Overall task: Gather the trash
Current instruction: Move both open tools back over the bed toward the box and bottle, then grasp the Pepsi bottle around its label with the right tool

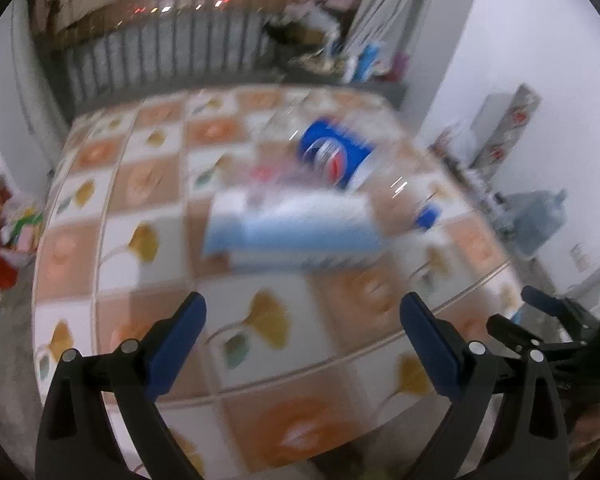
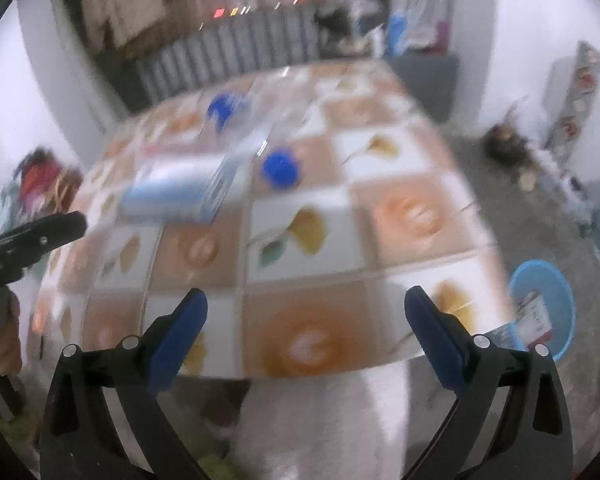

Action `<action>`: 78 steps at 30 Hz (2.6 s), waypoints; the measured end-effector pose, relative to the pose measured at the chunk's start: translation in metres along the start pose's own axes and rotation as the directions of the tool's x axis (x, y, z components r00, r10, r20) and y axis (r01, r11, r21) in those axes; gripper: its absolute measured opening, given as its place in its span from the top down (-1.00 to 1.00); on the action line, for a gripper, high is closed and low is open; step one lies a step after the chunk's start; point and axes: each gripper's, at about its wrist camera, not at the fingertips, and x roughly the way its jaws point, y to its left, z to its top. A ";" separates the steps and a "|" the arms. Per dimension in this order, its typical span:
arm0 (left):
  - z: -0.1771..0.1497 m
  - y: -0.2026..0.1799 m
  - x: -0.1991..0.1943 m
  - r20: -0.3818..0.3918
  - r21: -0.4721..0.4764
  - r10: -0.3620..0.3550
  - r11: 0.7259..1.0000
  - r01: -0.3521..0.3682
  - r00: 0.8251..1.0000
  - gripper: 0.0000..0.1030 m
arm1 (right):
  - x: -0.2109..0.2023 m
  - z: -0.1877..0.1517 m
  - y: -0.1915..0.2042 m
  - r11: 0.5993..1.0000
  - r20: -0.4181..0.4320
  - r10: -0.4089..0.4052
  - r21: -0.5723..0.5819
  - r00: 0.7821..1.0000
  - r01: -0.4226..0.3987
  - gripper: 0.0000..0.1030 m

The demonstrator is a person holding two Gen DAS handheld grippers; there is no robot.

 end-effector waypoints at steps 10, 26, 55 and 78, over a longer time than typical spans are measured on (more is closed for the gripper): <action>-0.028 0.012 0.052 -0.094 0.019 0.052 0.999 -0.050 0.994 -0.87 | 0.051 -0.006 0.024 0.993 -0.085 -0.063 -0.102 0.994 0.055 -0.84; -0.023 0.019 0.062 -0.096 0.049 0.175 0.984 -0.171 0.980 -0.90 | 0.044 -0.010 0.027 0.990 -0.053 -0.089 -0.111 0.995 0.083 -0.85; -0.027 0.021 0.062 -0.030 0.076 0.161 0.984 -0.159 0.986 -0.92 | 0.040 -0.011 0.023 0.990 -0.010 -0.070 -0.121 0.997 0.069 -0.85; -0.033 0.035 0.026 0.168 0.062 -0.034 0.998 0.024 0.985 -0.92 | 0.005 0.050 -0.001 0.961 0.048 0.277 0.007 0.960 -0.278 -0.66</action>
